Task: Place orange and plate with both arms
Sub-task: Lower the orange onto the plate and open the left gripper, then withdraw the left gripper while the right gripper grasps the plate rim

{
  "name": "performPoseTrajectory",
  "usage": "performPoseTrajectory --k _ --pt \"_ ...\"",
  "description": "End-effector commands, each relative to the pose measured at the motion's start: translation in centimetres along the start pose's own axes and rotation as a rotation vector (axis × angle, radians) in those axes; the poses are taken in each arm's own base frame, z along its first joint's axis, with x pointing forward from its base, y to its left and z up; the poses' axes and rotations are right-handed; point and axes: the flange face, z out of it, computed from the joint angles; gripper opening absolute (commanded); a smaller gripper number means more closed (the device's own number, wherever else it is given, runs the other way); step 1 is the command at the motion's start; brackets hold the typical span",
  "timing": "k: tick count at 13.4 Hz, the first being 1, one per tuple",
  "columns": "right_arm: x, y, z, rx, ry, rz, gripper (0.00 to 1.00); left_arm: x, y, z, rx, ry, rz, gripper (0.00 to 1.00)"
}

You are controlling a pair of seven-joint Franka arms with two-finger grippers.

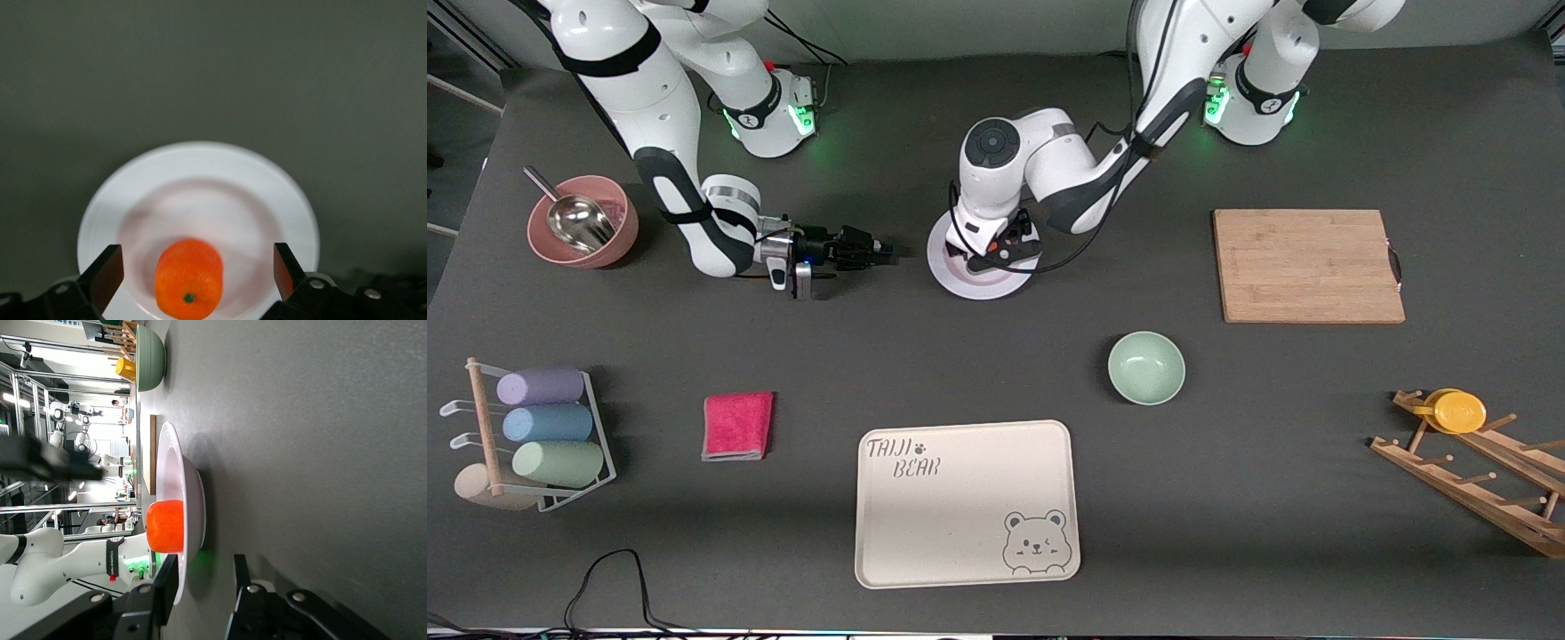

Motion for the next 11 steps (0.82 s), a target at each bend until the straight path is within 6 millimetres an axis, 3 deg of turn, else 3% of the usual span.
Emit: performPoseTrajectory --k 1,3,5,7,11 --pt "0.2 0.2 1.3 0.008 0.012 -0.023 0.40 7.0 -0.4 -8.4 -0.041 0.034 -0.074 1.00" --pt "0.5 -0.8 3.2 0.025 0.030 -0.025 0.40 13.2 -1.9 -15.5 -0.086 0.070 -0.162 1.00" --pt "0.6 -1.1 5.1 0.031 0.041 -0.020 0.41 16.1 -4.1 -18.6 -0.070 0.076 -0.170 1.00" --pt "0.5 -1.7 7.0 0.044 0.056 -0.016 0.40 19.4 -7.9 -21.1 -0.048 0.057 -0.148 1.00" --pt "0.8 -1.8 8.4 0.026 0.047 -0.024 0.40 25.9 -17.9 -26.6 0.034 0.057 -0.099 1.00"
